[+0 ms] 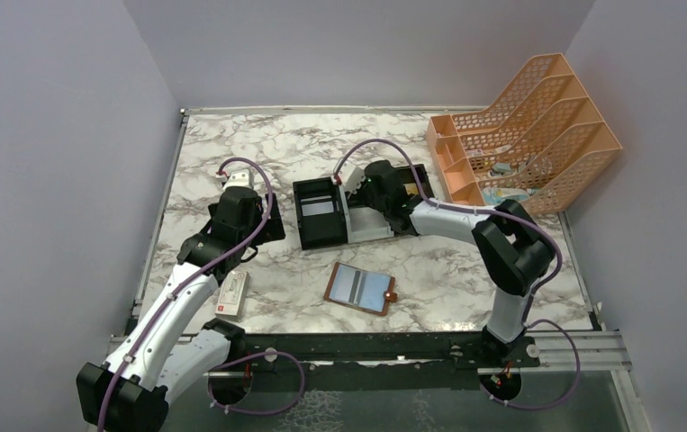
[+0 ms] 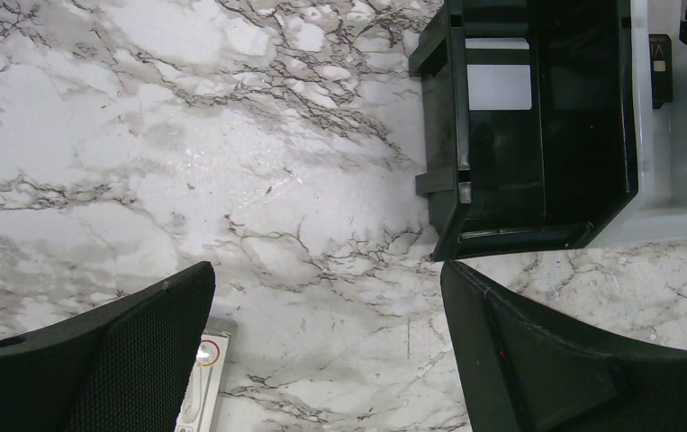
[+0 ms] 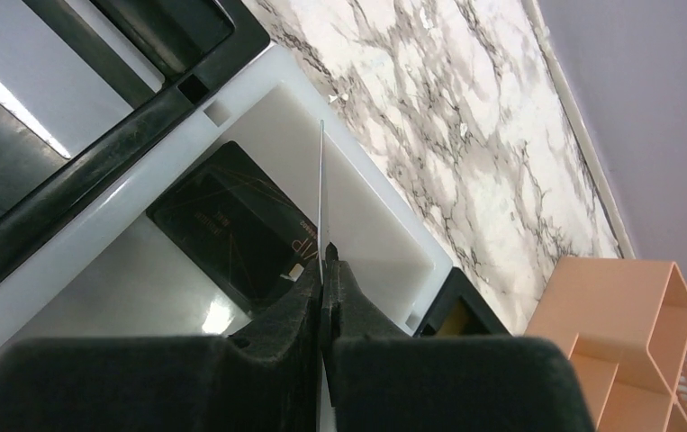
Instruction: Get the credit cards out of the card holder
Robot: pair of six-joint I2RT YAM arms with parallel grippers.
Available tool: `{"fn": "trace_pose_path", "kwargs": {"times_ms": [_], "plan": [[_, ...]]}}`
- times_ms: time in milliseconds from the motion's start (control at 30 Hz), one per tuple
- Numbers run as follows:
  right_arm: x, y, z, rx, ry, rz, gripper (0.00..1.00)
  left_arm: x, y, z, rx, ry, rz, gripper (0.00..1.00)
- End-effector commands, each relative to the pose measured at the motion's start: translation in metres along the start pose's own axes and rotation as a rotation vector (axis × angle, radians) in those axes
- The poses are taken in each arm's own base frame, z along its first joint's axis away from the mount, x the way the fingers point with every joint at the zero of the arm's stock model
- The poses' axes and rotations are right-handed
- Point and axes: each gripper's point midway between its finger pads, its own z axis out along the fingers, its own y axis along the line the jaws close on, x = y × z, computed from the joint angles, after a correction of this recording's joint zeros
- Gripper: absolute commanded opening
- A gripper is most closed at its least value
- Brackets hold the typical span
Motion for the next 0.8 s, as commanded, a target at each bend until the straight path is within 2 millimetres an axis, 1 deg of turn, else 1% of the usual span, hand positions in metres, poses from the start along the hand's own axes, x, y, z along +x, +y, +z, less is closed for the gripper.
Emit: {"fn": "trace_pose_path", "kwargs": {"times_ms": [0, 100, 167, 267, 367, 433, 500, 600, 667, 767], "plan": [[-0.002, -0.005, 0.011, 0.017, 0.007, -0.061, 0.01, -0.003, 0.005, -0.002, -0.015, -0.024, 0.009, 0.99], [-0.003, 0.002, 0.017, -0.005, -0.014, -0.08, 0.02, -0.002, 0.005, -0.002, -0.012, -0.022, 0.009, 0.99], [0.0, 0.007, 0.021, -0.026, -0.011, -0.102, 0.03, -0.002, 0.004, -0.003, -0.009, -0.02, 0.01, 0.99], [0.008, 0.007, 0.026, -0.016, 0.014, -0.126, 0.04, -0.002, 0.004, -0.003, -0.005, -0.019, 0.012, 0.99], [0.011, 0.011, 0.026, -0.034, 0.025, -0.147, 0.1, -0.001, 0.003, -0.002, -0.003, -0.016, 0.013, 0.99], [0.013, 0.017, 0.025, -0.067, 0.025, -0.158, 0.15, -0.001, 0.003, -0.002, -0.003, -0.016, 0.014, 0.99], [0.012, 0.021, 0.024, -0.094, 0.021, -0.153, 0.18, -0.001, 0.003, -0.002, -0.002, -0.014, 0.016, 0.99], [0.01, 0.027, 0.022, -0.133, 0.009, -0.158, 0.2, -0.001, 0.002, -0.001, 0.0, -0.01, 0.018, 0.99], [0.01, 0.029, 0.022, -0.143, 0.006, -0.163, 0.23, -0.001, 0.002, -0.001, 0.003, -0.008, 0.019, 0.99], [0.014, 0.03, 0.023, -0.147, 0.018, -0.176, 0.24, 0.0, 0.002, 0.0, 0.003, -0.003, 0.02, 0.99]]}}
